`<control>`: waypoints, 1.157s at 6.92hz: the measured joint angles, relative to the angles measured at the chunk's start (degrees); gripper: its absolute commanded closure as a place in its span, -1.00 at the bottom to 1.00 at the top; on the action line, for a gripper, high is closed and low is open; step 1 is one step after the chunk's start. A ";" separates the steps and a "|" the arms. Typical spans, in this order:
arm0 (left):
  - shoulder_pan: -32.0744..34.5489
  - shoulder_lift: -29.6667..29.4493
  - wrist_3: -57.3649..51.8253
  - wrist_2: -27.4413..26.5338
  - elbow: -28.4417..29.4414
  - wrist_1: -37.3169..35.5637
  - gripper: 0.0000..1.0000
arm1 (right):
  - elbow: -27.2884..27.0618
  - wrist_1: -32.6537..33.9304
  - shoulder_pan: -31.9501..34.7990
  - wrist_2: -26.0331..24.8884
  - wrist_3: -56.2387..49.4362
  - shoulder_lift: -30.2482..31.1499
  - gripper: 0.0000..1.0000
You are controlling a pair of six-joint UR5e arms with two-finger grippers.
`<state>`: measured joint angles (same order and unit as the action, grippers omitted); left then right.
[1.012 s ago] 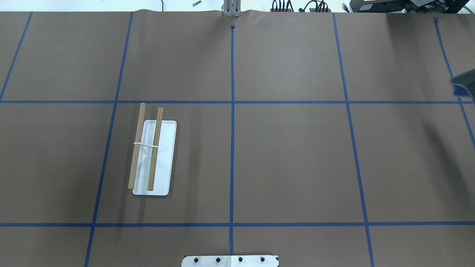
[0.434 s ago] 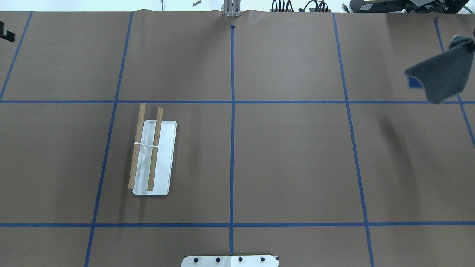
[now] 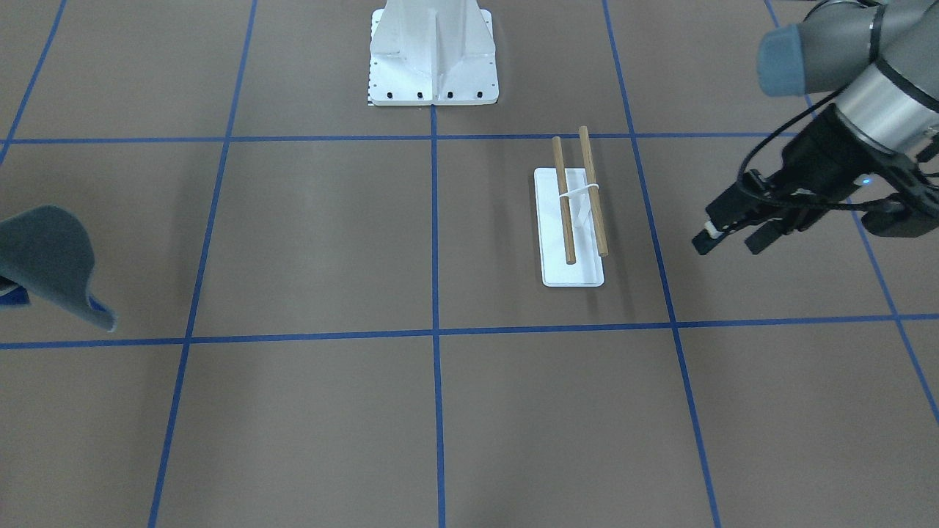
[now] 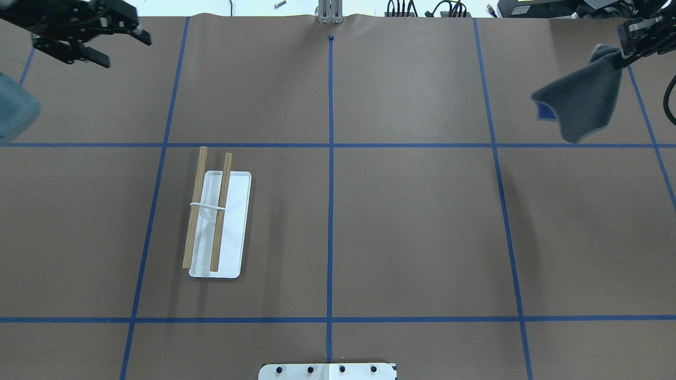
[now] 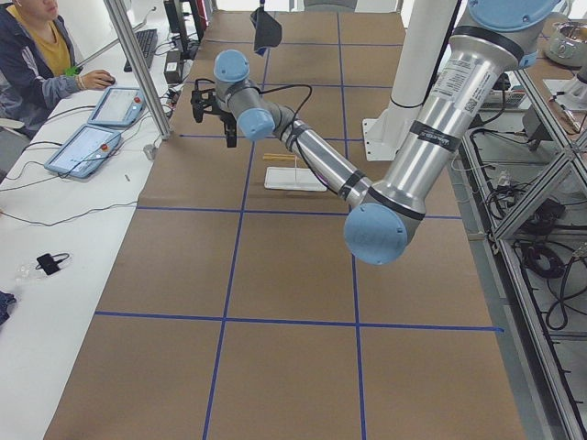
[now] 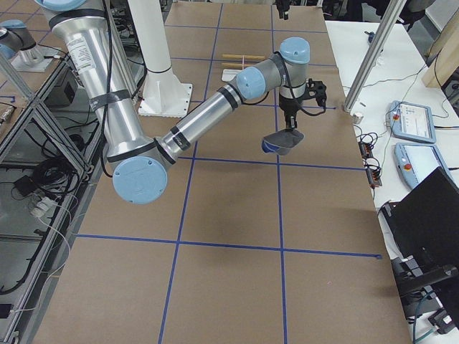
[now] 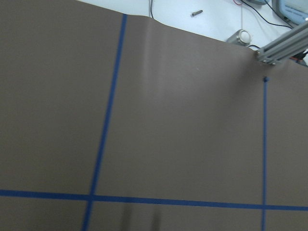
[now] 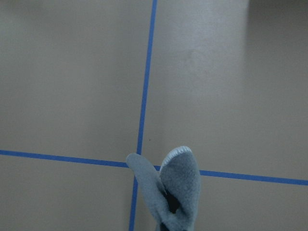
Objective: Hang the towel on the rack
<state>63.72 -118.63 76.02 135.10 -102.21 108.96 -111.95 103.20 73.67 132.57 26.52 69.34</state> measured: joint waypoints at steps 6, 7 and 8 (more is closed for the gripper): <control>-14.31 -9.19 50.49 -7.62 2.32 13.96 -0.97 | -7.95 -2.48 -9.26 -0.97 9.81 -8.04 1.00; -16.96 -11.25 55.45 -11.10 2.91 14.10 -0.97 | -8.46 -5.79 -10.97 -2.02 11.15 -8.38 1.00; -19.03 -12.97 57.81 -13.86 3.80 14.56 -0.94 | -9.16 -8.32 -12.80 -3.69 11.65 -8.48 1.00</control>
<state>44.69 -131.60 133.83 121.24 -98.41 123.51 -121.11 94.88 60.86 128.88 38.17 60.87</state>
